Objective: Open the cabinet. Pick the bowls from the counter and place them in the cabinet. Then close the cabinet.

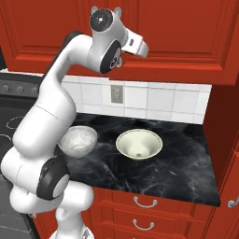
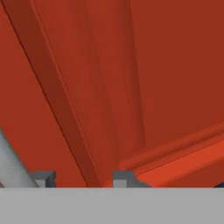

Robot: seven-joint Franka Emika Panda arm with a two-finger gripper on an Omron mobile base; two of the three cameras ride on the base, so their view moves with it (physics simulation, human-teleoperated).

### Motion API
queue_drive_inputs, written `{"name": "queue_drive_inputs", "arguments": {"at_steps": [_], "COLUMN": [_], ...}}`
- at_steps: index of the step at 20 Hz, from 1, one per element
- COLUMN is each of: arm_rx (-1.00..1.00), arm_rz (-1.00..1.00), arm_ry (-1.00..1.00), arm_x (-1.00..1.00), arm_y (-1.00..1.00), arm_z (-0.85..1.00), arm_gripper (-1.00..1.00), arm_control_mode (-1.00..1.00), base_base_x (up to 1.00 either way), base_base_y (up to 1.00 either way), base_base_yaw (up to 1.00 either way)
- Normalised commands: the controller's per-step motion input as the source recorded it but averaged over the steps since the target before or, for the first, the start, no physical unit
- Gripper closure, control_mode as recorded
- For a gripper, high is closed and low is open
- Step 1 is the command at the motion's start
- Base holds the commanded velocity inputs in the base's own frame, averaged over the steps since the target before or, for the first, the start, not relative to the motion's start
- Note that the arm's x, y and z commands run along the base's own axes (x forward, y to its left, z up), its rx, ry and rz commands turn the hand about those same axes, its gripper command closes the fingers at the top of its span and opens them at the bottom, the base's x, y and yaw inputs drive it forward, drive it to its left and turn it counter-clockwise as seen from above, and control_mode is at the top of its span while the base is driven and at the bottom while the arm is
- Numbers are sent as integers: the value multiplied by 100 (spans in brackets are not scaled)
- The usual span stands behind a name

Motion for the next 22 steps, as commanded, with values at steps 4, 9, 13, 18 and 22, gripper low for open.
{"name": "queue_drive_inputs", "arguments": {"at_steps": [4, 9, 13, 18, 22], "arm_rx": [25, 21, 15, 13, 5], "arm_rz": [-2, 4, 16, 19, 25], "arm_ry": [-12, -33, -45, -44, -60], "arm_x": [-99, -100, -89, -96, -99], "arm_y": [-100, -100, -100, -100, -81], "arm_z": [0, 0, 0, 0, -16], "arm_gripper": [100, 100, 100, 100, 100], "arm_control_mode": [-100, -100, -100, -100, -100], "base_base_x": [0, 0, 0, 0, 0], "base_base_y": [0, 0, 0, 0, 0], "base_base_yaw": [0, 0, 0, 0, 0]}}
